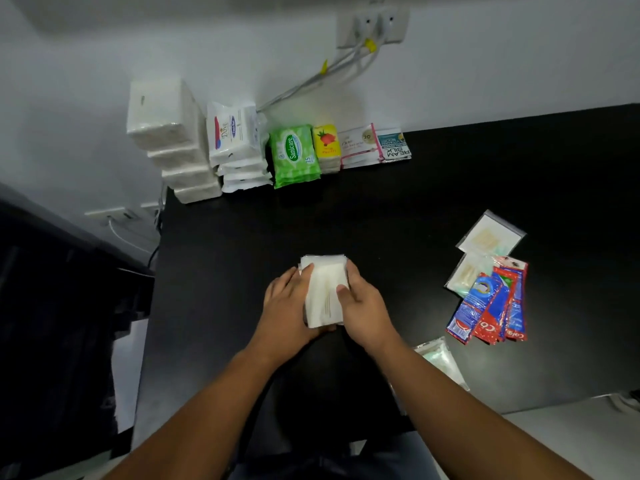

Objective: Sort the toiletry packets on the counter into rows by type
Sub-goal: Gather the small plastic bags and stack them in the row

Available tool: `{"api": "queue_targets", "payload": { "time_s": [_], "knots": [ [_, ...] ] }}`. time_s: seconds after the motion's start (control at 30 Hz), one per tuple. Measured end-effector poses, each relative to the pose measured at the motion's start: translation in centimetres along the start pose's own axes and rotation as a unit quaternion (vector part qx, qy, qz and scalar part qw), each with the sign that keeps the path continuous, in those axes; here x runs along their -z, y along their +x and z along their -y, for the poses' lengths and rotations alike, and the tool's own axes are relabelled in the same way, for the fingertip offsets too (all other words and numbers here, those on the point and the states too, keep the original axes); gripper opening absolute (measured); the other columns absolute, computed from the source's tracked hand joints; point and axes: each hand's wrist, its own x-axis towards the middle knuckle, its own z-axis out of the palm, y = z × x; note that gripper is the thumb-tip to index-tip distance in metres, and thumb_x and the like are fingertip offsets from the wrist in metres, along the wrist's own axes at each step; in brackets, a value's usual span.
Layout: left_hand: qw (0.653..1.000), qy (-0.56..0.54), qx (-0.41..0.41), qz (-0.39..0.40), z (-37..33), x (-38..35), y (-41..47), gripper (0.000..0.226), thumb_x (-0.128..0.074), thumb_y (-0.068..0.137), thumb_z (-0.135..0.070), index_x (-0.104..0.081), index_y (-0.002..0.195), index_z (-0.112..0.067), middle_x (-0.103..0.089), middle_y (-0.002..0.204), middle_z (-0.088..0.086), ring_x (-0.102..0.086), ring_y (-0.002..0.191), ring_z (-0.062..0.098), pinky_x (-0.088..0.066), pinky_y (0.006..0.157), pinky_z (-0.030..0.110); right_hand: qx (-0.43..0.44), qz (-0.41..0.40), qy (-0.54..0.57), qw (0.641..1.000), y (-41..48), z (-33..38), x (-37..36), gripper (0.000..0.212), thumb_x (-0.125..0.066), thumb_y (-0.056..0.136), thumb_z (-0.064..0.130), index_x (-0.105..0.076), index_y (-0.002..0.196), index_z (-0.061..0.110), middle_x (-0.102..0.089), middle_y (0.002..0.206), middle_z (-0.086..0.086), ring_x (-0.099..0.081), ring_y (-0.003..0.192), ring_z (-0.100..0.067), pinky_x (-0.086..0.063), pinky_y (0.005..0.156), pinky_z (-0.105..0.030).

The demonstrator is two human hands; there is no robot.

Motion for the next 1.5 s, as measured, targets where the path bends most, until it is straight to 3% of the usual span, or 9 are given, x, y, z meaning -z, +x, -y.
{"api": "queue_targets", "payload": {
  "time_s": [0.13,0.27,0.43,0.57,0.93,1.07,1.17,1.3,1.5],
  "knots": [
    [0.999,0.023,-0.020,-0.009,0.2,-0.2,0.3,0.108,-0.056,0.071,-0.079,-0.013,0.156,-0.027,-0.035,0.157,-0.001,-0.017,0.147,0.016,-0.011,0.119,0.036,-0.014,-0.003,-0.011,1.000,-0.4,-0.1,-0.6,0.060,-0.042,0.104,0.021,-0.015,0.158,0.026,-0.048,0.145,0.000,-0.052,0.115,-0.003,-0.041,0.091,-0.007],
    [0.999,-0.039,-0.003,0.034,0.6,0.0,-0.5,0.135,-0.068,0.055,-0.087,0.009,0.156,-0.041,-0.013,0.160,-0.015,-0.004,0.145,0.003,-0.011,0.118,0.036,0.019,-0.027,-0.084,0.996,-1.0,-0.4,-0.5,0.065,-0.043,0.103,0.023,-0.009,0.158,0.026,-0.027,0.161,0.001,-0.036,0.141,-0.013,-0.034,0.115,-0.028],
    [0.999,-0.026,0.004,-0.019,1.1,0.6,-0.8,0.099,-0.058,0.073,-0.080,-0.014,0.153,-0.042,-0.034,0.153,-0.009,-0.020,0.139,0.005,-0.021,0.114,0.031,0.040,-0.025,-0.082,0.996,-1.5,-0.8,-0.7,0.065,-0.044,0.102,0.013,-0.012,0.158,0.021,-0.016,0.164,0.006,-0.018,0.148,-0.003,-0.016,0.114,-0.010],
    [0.999,-0.008,-0.021,-0.023,0.8,0.7,-1.0,0.104,-0.068,0.074,-0.070,-0.015,0.156,-0.034,-0.033,0.153,-0.009,-0.016,0.135,-0.001,-0.022,0.114,0.037,0.052,-0.017,-0.085,0.995,-1.7,-1.1,-0.7,0.068,-0.046,0.101,0.010,-0.011,0.158,0.020,-0.017,0.163,0.009,-0.017,0.138,0.009,-0.013,0.102,0.006],
    [0.995,0.061,-0.070,-0.043,-0.1,-2.3,3.8,0.070,-0.073,0.085,-0.043,-0.050,0.144,-0.012,-0.058,0.141,0.008,-0.045,0.134,0.026,-0.023,0.111,0.034,0.050,-0.035,-0.072,0.996,0.9,-1.8,1.0,0.062,-0.042,0.101,0.005,-0.015,0.157,0.010,-0.015,0.165,-0.001,-0.012,0.148,-0.002,-0.007,0.106,0.004],
    [0.994,0.073,-0.072,-0.046,-2.3,-3.4,10.1,0.071,-0.075,0.083,-0.043,-0.053,0.142,-0.011,-0.061,0.137,0.010,-0.049,0.131,0.029,-0.030,0.106,0.039,0.057,-0.060,-0.106,0.991,5.7,-0.8,5.2,0.061,-0.042,0.100,0.001,-0.020,0.156,0.007,-0.024,0.162,-0.006,-0.024,0.146,-0.008,-0.013,0.110,0.000],
    [0.991,0.082,-0.078,-0.065,-4.1,-3.2,12.7,0.069,-0.072,0.083,-0.045,-0.054,0.141,-0.013,-0.062,0.136,0.006,-0.052,0.121,0.031,-0.036,0.097,0.045,0.053,-0.082,-0.122,0.988,7.4,1.0,7.6,0.058,-0.044,0.097,0.000,-0.028,0.153,0.004,-0.044,0.150,-0.012,-0.047,0.133,-0.018,-0.023,0.091,0.009],
    [0.983,0.140,-0.094,-0.068,-8.4,-5.4,19.7,0.073,-0.069,0.080,-0.055,-0.054,0.141,-0.017,-0.063,0.134,0.003,-0.053,0.105,0.032,-0.033,0.081,0.041,0.063,-0.112,-0.156,0.979,13.5,1.6,14.2,0.039,-0.046,0.089,-0.003,-0.056,0.126,0.004,-0.067,0.112,-0.019,-0.065,0.102,-0.034,-0.051,0.085,-0.028],
    [0.978,0.166,-0.096,-0.082,-13.6,-9.8,28.1,0.077,-0.054,0.089,-0.061,-0.037,0.151,-0.020,-0.054,0.143,0.002,-0.044,0.113,0.030,-0.025,0.082,0.038,0.066,-0.114,-0.129,0.983,19.8,0.8,22.7,0.035,-0.045,0.090,-0.003,-0.066,0.116,0.007,-0.070,0.105,-0.009,-0.068,0.097,-0.018,-0.053,0.084,-0.018]
  ]
}}
